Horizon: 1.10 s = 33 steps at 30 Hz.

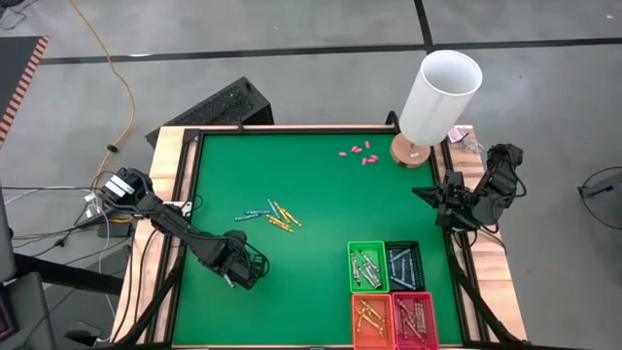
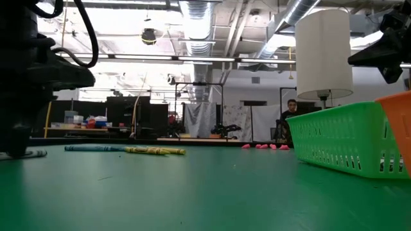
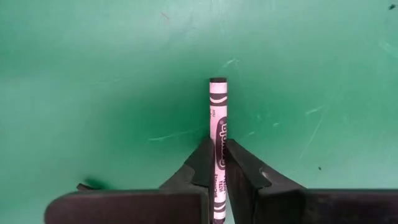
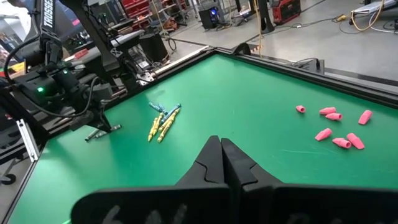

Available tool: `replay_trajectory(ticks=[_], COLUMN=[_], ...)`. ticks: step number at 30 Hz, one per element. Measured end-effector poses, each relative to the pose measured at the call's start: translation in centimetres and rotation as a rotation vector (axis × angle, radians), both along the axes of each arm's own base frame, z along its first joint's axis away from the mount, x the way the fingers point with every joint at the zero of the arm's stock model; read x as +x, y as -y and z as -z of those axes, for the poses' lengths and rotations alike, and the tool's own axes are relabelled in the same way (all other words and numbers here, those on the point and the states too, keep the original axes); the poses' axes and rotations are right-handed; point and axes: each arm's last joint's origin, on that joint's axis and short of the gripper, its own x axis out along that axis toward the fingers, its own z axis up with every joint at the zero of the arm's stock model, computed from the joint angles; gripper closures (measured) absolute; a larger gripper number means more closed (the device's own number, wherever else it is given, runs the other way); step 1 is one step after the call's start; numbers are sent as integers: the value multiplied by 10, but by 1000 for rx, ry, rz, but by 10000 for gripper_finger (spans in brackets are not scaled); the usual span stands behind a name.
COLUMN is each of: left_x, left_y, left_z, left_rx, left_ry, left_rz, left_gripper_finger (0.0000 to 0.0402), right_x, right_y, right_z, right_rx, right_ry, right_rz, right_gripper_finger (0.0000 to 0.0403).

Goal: Sort crayons
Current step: Put the black crayon into the green bin

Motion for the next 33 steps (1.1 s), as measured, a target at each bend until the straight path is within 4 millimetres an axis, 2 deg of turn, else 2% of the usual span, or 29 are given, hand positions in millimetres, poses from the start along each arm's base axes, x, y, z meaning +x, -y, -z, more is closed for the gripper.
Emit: replay_trajectory(ticks=[6, 15, 25, 33], left_x=[4, 25, 63, 99], left_y=[0, -5, -22, -47], left_z=[-2, -22, -41, -66], left_rx=[58, 185, 315, 485], left_ry=[64, 197, 448, 716], left_rz=[6, 48, 153, 293], left_gripper_finger=[400, 401, 401, 401], right_x=[0, 0, 0, 0], right_y=[0, 0, 0, 0], right_z=[0, 0, 0, 0], right_rx=[0, 0, 0, 0], right_ry=[0, 0, 0, 0], right_rz=[0, 0, 0, 0], right_gripper_finger=[403, 403, 403, 403])
